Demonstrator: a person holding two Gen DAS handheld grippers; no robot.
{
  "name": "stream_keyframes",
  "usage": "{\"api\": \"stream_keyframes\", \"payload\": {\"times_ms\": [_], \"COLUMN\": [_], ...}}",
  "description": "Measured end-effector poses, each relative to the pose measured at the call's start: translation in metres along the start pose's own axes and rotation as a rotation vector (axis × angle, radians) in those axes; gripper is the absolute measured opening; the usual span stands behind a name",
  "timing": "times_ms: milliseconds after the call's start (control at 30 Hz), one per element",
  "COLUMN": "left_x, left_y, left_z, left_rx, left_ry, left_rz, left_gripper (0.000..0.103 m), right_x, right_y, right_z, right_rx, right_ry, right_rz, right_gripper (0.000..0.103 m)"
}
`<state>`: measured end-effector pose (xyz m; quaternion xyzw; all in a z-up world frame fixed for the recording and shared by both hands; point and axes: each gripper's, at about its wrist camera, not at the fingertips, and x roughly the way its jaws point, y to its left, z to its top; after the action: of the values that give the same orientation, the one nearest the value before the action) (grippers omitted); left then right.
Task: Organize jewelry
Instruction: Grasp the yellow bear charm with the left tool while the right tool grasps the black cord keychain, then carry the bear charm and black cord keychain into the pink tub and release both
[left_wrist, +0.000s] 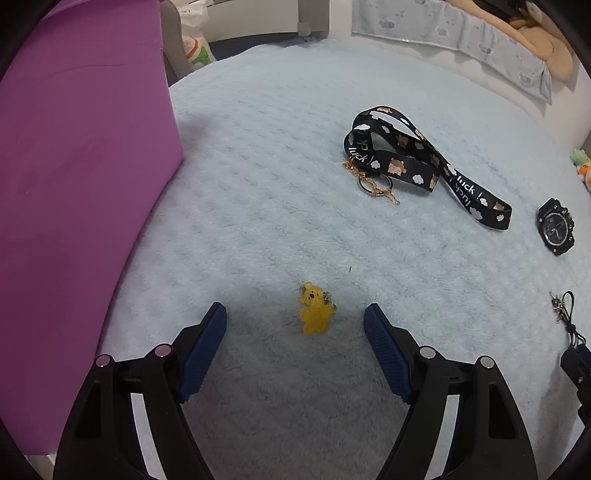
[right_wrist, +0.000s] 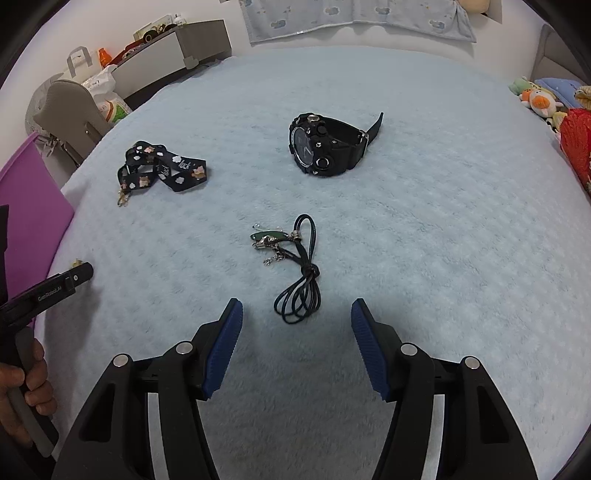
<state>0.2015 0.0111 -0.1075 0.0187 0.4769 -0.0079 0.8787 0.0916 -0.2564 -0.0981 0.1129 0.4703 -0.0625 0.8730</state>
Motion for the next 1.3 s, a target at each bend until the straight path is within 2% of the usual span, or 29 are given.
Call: {"api": "stream_keyframes", "payload": {"times_ms": [400,567,633,667,700,800,833,867,900,967,1000,1300], "left_x": [0.012,0.011,0.009,0.007,0.004,-0.001,-0.002,-0.003,-0.005,-0.007,-0.008,-0.035], "left_y": [-0.001,-0.004,-0.006,-0.007,-0.009,-0.014,-0.015,-0.016,-0.017,-0.016,-0.016,-0.016], "left_z": [-0.003,-0.005,-0.005,-0.007,-0.008,-0.014,-0.015,-0.016,-0.017,-0.018,-0.018,-0.028], "left_rx": [0.001,0.008,0.015,0.02,0.03,0.048,0.051,0.054,0.057,0.055,0.055,0.056], "left_ry": [-0.057,-0.066,-0.07,-0.074,-0.079,-0.09,-0.092,-0.093,-0.095,-0.094,-0.092,-0.085], "left_rz": [-0.001,0.009,0.007,0.008,-0.008,-0.02,-0.021,-0.023,-0.029,-0.041,-0.044,-0.089], "left_gripper": [0.088,0.087,0.08,0.074,0.065,0.043,0.039,0.032,0.02,0.013,0.003,0.003], "right_x": [0.024,0.026,0.026,0.025,0.024,0.022,0.021,0.021,0.02,0.018,0.016,-0.004], "right_y": [0.005,0.013,0.015,0.016,0.017,0.025,0.026,0.026,0.025,0.026,0.025,0.01], "right_z": [0.011,0.01,0.009,0.009,0.008,0.005,0.005,0.004,0.004,0.004,0.004,-0.003], "right_rx": [-0.06,-0.1,-0.11,-0.117,-0.128,-0.167,-0.17,-0.167,-0.158,-0.153,-0.151,-0.048], "right_ry": [-0.033,-0.046,-0.048,-0.05,-0.051,-0.056,-0.057,-0.056,-0.054,-0.056,-0.057,-0.055], "right_rz": [-0.046,-0.081,-0.084,-0.083,-0.078,-0.081,-0.079,-0.069,-0.048,-0.039,-0.035,0.064], "right_gripper": [0.059,0.059,0.055,0.05,0.042,0.031,0.028,0.021,0.017,0.011,0.008,0.008]}}
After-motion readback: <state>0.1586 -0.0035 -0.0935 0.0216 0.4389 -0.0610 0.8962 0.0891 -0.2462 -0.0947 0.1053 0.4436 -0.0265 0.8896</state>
